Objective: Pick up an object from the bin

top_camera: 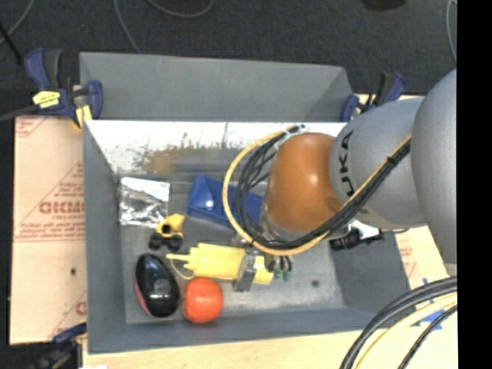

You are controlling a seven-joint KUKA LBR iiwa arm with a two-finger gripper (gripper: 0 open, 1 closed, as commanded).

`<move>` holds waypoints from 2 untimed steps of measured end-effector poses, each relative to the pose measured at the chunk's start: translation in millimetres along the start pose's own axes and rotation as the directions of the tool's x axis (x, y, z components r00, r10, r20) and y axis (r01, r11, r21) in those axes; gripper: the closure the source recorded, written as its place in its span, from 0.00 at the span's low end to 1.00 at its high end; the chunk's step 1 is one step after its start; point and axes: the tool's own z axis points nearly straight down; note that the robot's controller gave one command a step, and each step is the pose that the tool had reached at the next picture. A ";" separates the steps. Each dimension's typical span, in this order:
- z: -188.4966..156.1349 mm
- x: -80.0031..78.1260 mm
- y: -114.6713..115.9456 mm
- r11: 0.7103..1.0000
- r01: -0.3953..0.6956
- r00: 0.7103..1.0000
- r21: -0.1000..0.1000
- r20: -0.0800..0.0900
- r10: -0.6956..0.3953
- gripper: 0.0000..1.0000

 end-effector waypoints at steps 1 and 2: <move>-61.7 -6.9 4.6 1.000 0.012 1.000 -0.002 0.005 -0.012 1.00; -110.3 4.3 -4.9 0.999 0.046 0.999 0.001 0.002 -0.046 1.00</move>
Offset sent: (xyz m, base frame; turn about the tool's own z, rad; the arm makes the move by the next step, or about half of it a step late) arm -0.0112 -0.0064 0.1205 -0.0552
